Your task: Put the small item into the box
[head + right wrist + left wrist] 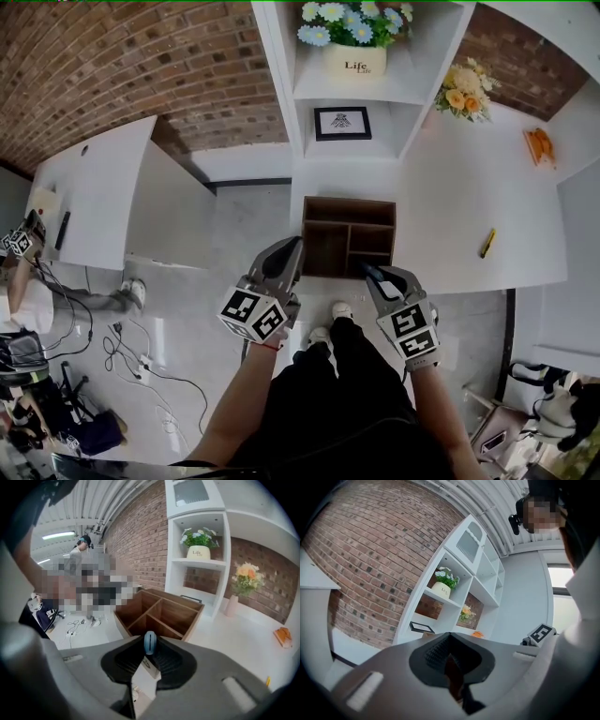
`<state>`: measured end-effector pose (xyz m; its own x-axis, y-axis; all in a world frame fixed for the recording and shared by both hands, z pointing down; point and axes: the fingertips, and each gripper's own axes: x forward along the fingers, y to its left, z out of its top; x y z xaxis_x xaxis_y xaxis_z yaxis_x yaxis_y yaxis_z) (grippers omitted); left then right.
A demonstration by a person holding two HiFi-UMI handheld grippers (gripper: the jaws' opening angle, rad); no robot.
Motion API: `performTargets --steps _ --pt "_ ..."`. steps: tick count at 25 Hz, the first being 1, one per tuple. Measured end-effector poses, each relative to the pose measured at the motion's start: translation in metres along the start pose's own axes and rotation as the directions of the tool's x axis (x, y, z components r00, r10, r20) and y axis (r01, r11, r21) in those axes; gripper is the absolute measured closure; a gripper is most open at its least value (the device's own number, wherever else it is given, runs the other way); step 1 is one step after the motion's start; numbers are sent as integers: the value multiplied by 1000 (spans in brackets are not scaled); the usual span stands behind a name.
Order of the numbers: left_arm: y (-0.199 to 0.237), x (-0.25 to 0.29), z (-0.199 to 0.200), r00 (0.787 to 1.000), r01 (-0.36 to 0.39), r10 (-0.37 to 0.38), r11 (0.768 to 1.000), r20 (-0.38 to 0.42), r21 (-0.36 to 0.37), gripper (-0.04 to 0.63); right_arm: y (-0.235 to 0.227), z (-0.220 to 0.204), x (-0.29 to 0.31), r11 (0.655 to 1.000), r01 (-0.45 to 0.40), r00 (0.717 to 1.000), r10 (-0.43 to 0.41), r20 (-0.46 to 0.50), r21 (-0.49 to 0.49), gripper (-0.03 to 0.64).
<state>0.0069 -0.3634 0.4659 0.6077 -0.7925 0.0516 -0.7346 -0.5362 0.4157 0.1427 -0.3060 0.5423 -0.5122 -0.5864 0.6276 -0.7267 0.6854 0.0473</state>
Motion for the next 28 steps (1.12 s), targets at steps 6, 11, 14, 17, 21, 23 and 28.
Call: performTargets --steps 6,11,14,17,21,23,28 --pt "1 2 3 1000 -7 7 1000 12 -9 594 -3 -3 0 999 6 1000 -7 -15 -48 546" --pt "1 5 5 1000 -8 8 1000 14 -9 594 -7 1 -2 998 19 999 -21 -30 -67 544" --pt "1 5 5 1000 -7 7 1000 16 -10 594 -10 0 -5 997 29 999 -31 -25 -66 538" --pt "1 6 5 1000 -5 5 1000 15 -11 594 -11 -1 -7 997 36 999 -37 -23 -65 531" --pt "-1 7 4 1000 1 -1 1000 13 -12 594 -11 0 -10 998 37 999 -38 -18 -58 529" --pt "-2 7 4 1000 5 -4 1000 12 -11 594 -9 4 -12 998 32 999 -32 -1 -51 528" --pt "-3 8 6 1000 12 -12 1000 15 -15 594 -9 10 -18 999 29 999 -29 35 -23 528"
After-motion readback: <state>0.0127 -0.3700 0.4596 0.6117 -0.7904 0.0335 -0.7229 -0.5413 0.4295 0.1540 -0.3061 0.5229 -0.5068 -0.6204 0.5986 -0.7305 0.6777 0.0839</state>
